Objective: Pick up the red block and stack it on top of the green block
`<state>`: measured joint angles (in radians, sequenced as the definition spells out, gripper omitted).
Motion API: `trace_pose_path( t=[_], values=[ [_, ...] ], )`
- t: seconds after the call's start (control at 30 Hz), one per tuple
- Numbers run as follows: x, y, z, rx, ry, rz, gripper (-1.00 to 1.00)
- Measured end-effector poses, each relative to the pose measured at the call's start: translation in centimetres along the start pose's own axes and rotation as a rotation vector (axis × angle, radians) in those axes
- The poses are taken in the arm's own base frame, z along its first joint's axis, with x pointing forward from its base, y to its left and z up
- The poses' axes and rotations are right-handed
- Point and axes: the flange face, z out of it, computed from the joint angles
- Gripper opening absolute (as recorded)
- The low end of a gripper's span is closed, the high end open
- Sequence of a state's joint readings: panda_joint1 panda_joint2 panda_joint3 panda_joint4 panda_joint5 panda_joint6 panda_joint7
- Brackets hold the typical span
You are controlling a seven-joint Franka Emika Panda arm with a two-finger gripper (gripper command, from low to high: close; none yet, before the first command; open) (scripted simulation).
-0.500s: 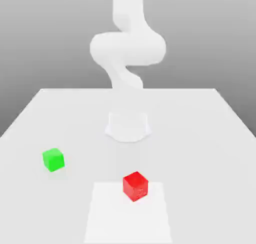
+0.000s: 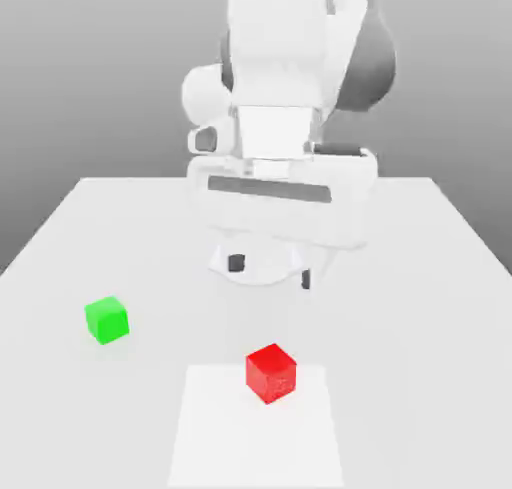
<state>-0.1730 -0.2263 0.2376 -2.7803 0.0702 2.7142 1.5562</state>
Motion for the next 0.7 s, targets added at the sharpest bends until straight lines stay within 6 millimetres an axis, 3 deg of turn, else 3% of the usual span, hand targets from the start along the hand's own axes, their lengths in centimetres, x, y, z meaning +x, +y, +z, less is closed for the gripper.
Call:
trace_pose_path(
  t=[0.13,0.37,0.4,0.6,0.7],
  values=[
    [-0.3,5.1,6.6,-0.133,-0.003,0.16,0.0],
    [-0.5,6.8,12.9,-0.156,-0.003,0.19,0.0],
    [-0.5,7.0,13.5,-0.156,-0.003,0.189,-1.0],
    [-0.5,7.1,13.9,-0.155,-0.003,0.189,-1.0],
    [-0.5,6.7,12.3,-0.154,-0.003,0.19,-1.0]
  ],
)
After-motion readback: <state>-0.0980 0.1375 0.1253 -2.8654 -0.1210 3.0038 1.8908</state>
